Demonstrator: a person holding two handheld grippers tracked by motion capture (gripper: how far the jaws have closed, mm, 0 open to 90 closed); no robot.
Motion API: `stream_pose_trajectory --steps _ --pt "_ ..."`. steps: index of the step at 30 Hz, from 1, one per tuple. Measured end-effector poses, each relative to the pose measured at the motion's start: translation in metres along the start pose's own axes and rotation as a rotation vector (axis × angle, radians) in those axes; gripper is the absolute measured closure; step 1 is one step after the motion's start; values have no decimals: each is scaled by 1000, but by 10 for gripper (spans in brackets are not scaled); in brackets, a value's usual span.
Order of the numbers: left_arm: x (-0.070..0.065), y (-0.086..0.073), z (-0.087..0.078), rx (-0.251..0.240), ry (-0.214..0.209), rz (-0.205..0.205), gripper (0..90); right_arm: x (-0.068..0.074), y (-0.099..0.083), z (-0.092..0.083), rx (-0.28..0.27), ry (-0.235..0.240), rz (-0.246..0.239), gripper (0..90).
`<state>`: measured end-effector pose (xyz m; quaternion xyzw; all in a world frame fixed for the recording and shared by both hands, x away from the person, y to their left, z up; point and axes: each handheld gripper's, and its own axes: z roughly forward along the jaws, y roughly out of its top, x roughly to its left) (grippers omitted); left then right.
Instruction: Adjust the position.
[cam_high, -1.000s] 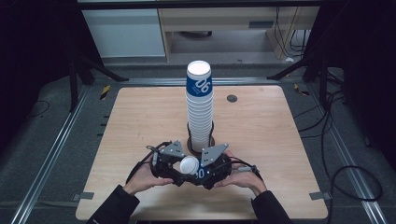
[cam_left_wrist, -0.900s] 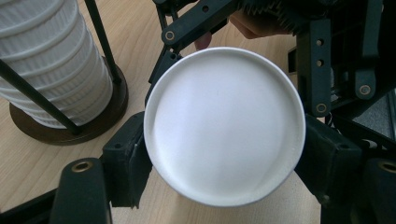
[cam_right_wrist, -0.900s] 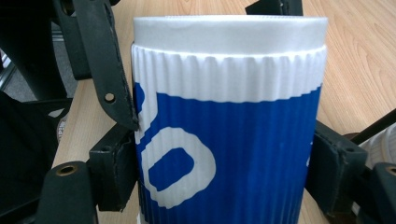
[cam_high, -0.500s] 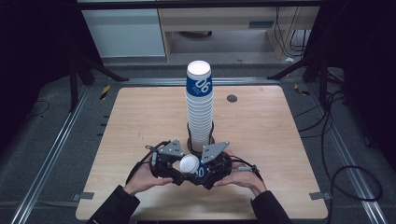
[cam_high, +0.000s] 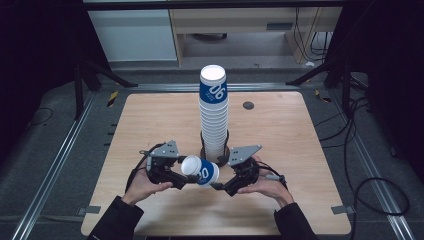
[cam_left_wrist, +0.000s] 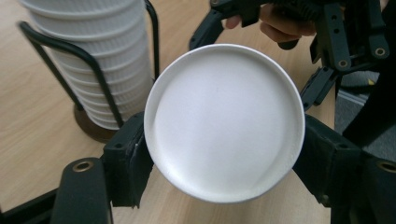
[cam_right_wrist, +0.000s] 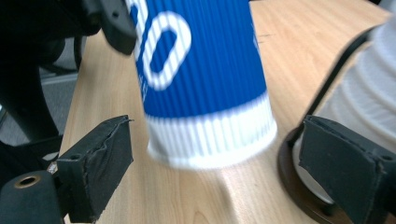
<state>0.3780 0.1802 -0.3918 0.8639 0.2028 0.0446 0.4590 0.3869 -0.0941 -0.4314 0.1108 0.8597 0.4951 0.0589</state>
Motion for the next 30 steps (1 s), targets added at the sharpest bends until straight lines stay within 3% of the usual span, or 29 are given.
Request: stream_pose_trajectory --steps 5,9,16,20,30 --pt "3 -1 -4 -50 6 -13 271 -6 -3 -13 -49 -14 35 95" --pt "5 -3 -2 -81 -12 -22 271 -8 -6 -15 -62 -6 48 94" --pt "0 -2 4 -145 -80 -20 271 -8 -12 -9 -61 29 68 90" --pt "-4 -1 6 -153 -131 -14 271 -5 -11 -7 -72 61 62 86" --pt "-11 0 14 -141 -185 19 271 1 -11 3 -87 159 72 111"
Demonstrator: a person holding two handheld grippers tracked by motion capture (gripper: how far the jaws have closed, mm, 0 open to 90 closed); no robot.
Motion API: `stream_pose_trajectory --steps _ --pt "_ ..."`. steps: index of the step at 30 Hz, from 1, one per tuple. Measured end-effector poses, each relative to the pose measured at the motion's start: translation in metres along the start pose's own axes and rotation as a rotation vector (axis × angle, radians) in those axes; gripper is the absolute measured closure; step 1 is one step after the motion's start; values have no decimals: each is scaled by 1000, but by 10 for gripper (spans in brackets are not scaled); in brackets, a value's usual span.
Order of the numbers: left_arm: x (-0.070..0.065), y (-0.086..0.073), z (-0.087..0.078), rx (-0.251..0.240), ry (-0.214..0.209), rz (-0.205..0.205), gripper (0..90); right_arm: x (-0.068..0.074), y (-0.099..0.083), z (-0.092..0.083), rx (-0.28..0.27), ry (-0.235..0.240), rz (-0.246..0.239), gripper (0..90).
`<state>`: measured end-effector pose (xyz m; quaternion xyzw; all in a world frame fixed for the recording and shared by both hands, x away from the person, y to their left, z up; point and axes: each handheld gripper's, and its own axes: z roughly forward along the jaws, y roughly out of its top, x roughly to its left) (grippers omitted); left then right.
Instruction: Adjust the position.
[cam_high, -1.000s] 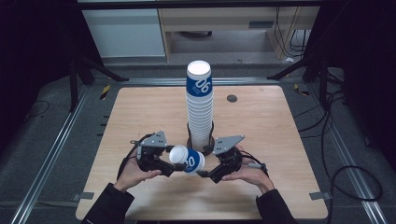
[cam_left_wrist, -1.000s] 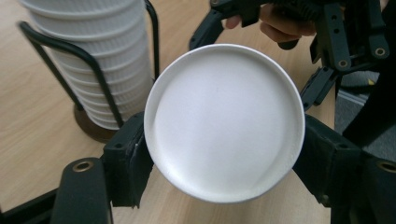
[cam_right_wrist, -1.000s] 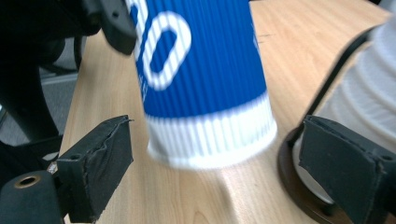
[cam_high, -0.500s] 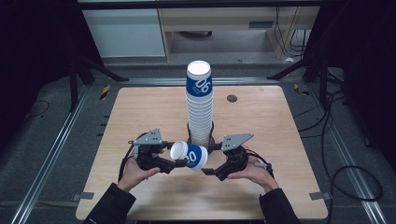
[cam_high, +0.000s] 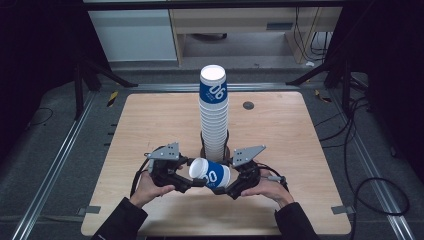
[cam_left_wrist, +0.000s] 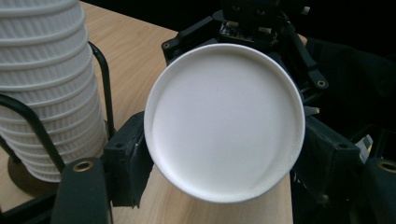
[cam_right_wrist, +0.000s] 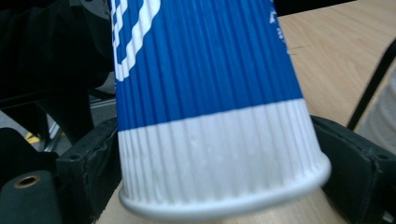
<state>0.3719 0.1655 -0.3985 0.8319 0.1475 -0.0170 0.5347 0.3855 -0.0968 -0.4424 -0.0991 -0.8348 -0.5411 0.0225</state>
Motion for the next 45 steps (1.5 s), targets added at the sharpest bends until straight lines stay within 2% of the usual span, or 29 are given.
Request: stream_pose_trajectory --steps 4,13,17,20,22,25,28,30,34,45 --pt "0 -1 3 -3 -17 -1 272 1 -1 3 3 29 6 134" --pt "2 -2 3 0 -28 -19 270 0 -2 2 5 37 6 158" --pt "1 0 0 14 1 -5 221 0 -2 1 9 38 0 161" --pt "1 2 -7 18 0 -4 200 1 -1 -1 22 20 -15 161" --pt "2 3 -10 49 12 2 187 0 -1 -3 43 -3 -28 159" --pt "3 1 -10 129 42 17 173 0 -1 -5 86 -43 -52 158" --pt "6 -4 -5 203 52 21 173 1 -2 -4 131 -72 -77 157" --pt "8 -7 0 256 37 18 171 2 -3 -1 163 -82 -95 156" --pt "7 -12 13 347 29 50 158 3 -5 5 218 -86 -114 155" --pt "0 -18 36 458 -1 76 190 10 -10 24 325 -53 -161 155"
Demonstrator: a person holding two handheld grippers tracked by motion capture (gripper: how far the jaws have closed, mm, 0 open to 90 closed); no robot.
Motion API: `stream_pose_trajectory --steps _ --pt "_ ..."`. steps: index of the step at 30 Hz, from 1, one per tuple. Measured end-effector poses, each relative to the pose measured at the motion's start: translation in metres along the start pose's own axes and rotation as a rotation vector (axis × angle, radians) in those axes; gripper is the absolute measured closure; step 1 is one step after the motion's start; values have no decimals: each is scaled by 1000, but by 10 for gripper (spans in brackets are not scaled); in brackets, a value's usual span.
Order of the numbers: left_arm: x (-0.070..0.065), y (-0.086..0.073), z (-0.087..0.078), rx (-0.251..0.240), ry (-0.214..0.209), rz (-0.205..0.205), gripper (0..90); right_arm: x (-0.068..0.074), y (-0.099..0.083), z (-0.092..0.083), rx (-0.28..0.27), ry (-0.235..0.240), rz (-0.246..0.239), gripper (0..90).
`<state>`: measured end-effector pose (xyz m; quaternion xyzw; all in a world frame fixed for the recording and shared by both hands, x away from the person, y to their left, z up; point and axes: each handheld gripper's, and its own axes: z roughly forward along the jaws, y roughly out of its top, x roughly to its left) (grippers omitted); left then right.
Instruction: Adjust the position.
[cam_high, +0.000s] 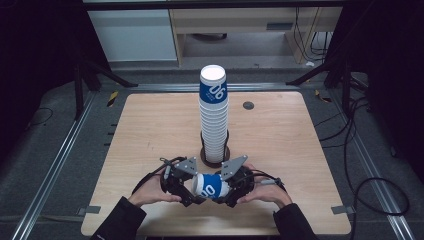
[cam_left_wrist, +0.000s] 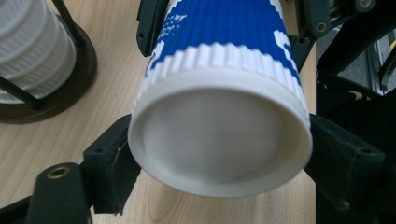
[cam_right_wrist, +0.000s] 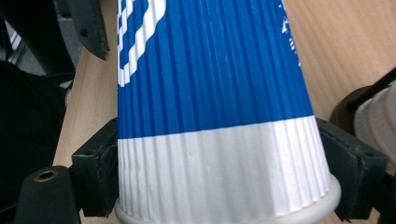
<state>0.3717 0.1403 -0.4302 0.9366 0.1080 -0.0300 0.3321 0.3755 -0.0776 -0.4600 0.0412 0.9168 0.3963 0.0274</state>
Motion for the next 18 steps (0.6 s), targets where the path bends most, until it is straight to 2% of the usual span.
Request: stream_pose_trajectory --steps 8,14,18 --pt "-1 1 8 39 -9 -1 241 4 1 8 45 20 -32 155" --pt "-1 0 9 47 -24 -1 267 4 1 10 59 27 -31 150" --pt "-1 0 7 38 -17 9 270 4 1 10 51 26 -17 134"
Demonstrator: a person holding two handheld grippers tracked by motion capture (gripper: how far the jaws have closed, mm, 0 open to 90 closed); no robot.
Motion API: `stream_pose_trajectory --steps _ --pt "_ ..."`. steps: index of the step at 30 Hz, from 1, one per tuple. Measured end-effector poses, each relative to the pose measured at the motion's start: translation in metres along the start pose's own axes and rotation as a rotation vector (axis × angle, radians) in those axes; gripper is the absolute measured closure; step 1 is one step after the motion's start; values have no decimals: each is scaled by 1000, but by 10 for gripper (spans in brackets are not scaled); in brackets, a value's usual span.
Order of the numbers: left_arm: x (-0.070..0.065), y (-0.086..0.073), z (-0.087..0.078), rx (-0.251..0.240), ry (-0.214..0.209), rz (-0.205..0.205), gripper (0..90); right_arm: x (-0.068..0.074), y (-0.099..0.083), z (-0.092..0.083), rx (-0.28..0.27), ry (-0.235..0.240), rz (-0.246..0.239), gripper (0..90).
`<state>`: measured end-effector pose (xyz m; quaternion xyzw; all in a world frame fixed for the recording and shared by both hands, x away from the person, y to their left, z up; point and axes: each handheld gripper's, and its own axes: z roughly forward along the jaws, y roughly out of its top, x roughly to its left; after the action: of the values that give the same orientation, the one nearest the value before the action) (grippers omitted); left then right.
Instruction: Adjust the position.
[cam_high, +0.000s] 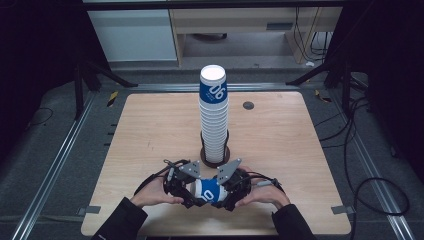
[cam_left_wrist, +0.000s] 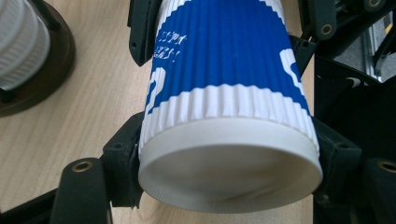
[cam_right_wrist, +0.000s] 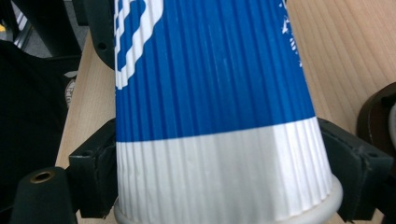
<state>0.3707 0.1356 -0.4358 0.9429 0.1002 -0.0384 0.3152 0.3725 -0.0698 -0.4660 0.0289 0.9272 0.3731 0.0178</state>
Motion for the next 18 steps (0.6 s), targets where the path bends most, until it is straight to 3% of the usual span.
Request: stream_pose_trajectory --steps 7,10,18 --pt "1 -2 -4 -28 -3 -1 272 -2 0 -8 -53 -3 32 76" --pt "6 -5 -13 -51 13 -8 272 -6 0 -21 -117 -23 50 71" --pt "13 -13 -35 -183 59 -39 271 -14 -6 -50 -233 -73 107 69"
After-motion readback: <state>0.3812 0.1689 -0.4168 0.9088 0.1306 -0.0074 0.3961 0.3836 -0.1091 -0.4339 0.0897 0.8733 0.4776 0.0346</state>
